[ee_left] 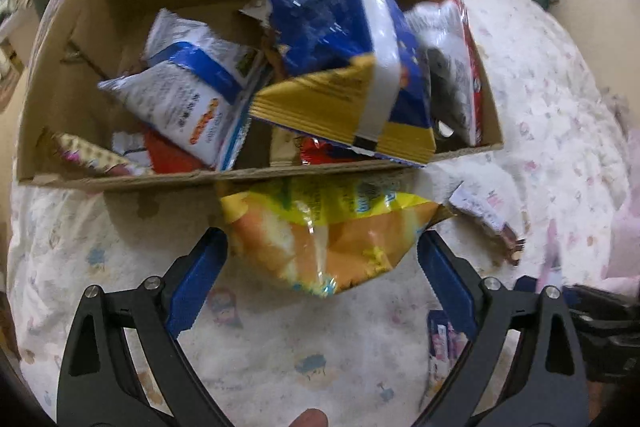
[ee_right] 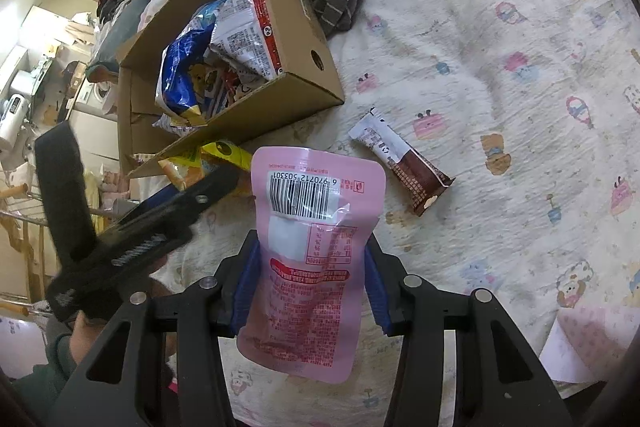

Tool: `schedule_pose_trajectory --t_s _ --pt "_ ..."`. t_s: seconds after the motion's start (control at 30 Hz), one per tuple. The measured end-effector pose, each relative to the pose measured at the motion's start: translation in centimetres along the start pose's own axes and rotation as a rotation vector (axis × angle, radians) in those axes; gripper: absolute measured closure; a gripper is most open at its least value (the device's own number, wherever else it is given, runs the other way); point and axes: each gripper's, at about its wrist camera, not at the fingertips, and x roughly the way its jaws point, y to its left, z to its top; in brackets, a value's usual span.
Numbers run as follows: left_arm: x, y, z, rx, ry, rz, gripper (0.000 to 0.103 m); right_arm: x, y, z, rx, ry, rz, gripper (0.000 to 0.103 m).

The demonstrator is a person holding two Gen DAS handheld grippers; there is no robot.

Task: Organize snacks
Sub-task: 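Grasp the yellow chip bag with the left tool while the right tool grasps the pink pouch, then carry both held snacks over the box and open both tools inside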

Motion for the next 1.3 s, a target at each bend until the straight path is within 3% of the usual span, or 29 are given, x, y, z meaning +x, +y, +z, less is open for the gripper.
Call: schedule_pose_trajectory --t_s 0.1,0.17,0.23,0.33,0.73,1.03,1.3 --pt "1.0 -0.7 0.2 0.031 0.008 0.016 0.009 0.0 0.0 0.2 0.002 -0.002 0.003 0.053" --pt "1.2 -0.8 0.1 0.037 0.008 0.018 0.016 0.0 0.2 0.2 0.001 -0.001 0.004 0.053" --pt "1.3 -0.8 0.0 0.036 0.015 0.015 0.040 0.1 0.3 0.2 -0.003 -0.001 0.000 0.053" --pt "0.9 -0.5 -0.3 0.032 0.018 0.001 0.046 0.2 0.5 0.1 -0.011 0.001 0.002 0.053" --pt "-1.7 1.1 -1.9 0.038 0.023 0.004 0.048 0.0 1.6 0.0 -0.036 -0.015 -0.001 0.053" --pt "-6.8 3.4 -3.2 0.006 -0.016 0.024 0.049 -0.7 4.0 0.4 -0.072 -0.049 0.055 0.053" --pt "-11.5 5.0 -1.2 0.006 -0.081 0.057 0.048 -2.5 8.0 1.6 -0.148 -0.119 0.114 0.053"
